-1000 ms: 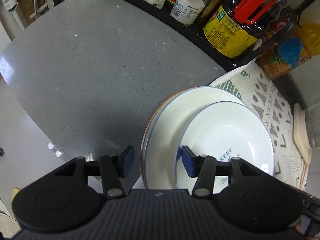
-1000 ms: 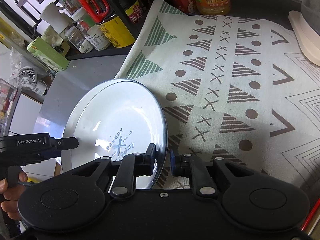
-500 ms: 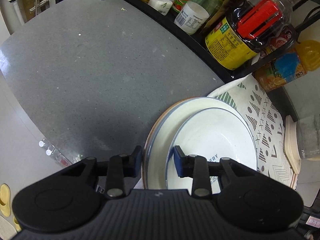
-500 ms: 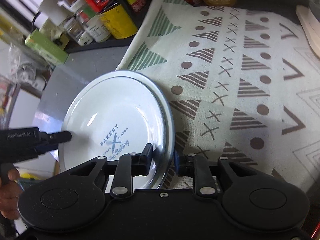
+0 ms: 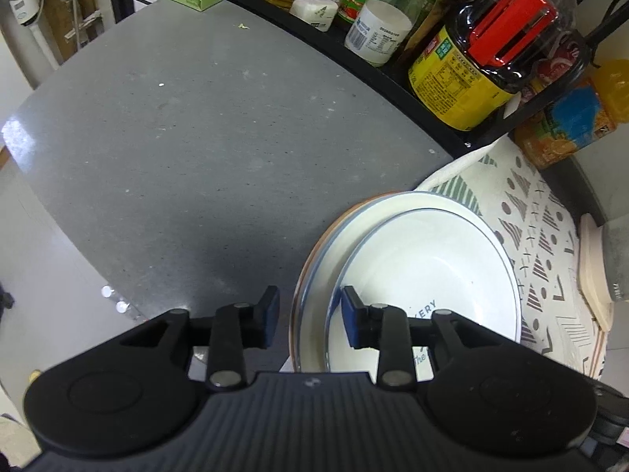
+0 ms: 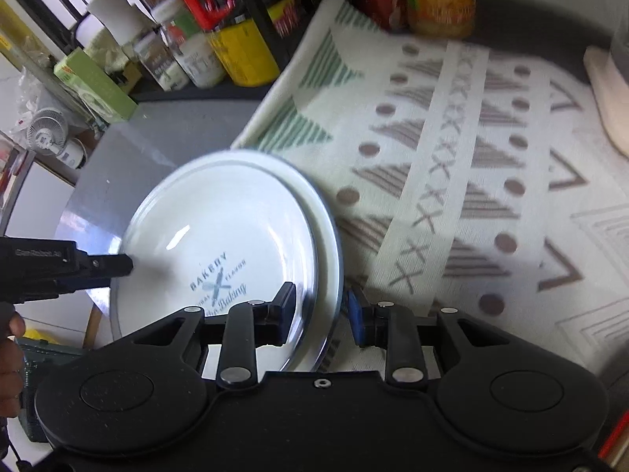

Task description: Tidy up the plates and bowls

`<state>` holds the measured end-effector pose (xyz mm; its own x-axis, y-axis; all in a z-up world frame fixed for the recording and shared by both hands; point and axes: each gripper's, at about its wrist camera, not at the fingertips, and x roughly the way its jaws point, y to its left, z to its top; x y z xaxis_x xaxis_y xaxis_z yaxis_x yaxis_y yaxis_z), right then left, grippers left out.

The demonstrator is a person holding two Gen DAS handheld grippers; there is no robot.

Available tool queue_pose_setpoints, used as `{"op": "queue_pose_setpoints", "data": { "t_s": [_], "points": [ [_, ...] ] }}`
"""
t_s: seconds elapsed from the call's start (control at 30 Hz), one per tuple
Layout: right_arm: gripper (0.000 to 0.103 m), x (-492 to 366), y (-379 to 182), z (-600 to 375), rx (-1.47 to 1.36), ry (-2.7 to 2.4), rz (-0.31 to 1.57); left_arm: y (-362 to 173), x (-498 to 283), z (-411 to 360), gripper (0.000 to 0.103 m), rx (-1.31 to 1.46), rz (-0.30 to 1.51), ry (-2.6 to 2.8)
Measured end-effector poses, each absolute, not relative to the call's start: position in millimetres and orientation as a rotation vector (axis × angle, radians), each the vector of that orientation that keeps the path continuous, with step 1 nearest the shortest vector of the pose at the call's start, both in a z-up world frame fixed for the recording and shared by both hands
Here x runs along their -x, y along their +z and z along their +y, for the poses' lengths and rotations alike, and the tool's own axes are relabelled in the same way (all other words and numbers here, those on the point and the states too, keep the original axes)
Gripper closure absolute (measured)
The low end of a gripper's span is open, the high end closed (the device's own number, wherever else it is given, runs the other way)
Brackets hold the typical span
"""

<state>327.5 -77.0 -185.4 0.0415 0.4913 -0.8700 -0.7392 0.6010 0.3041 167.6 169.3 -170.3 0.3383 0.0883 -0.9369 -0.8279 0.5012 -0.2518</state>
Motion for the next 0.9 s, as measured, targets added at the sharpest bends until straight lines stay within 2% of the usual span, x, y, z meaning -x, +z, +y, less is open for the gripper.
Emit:
{"op": "queue_pose_setpoints", "data": {
  "t_s": [0.1, 0.17, 0.4, 0.53, 0.77, 0.9],
  "points": [
    [0.071, -333, -176, -84, 0.226, 0.973, 1.192, -165, -171, 168, 0.06, 0.821, 1.066, 0.707],
    [0.057, -337, -169, -90, 0.21, 0.975, 1.188, -159, -173, 167, 0.055, 0.804, 1.062, 0.71],
    [0.035, -348, -140, -118, 0.169, 0.984, 1.095, -135, -191, 154, 0.043, 0.772, 1.035, 0.651],
    [0.014, -355, -127, -136, 0.153, 0.978, 1.059, -125, -207, 137, 0.04, 0.731, 1.038, 0.596],
    [0.001, -365, -108, -173, 0.078, 0.918, 1.0, -112, -235, 97, 0.038, 0.667, 1.041, 0.472],
    [0.0, -367, -105, -193, 0.067, 0.859, 0.979, -107, -253, 74, 0.038, 0.629, 1.052, 0.393]
  ]
}}
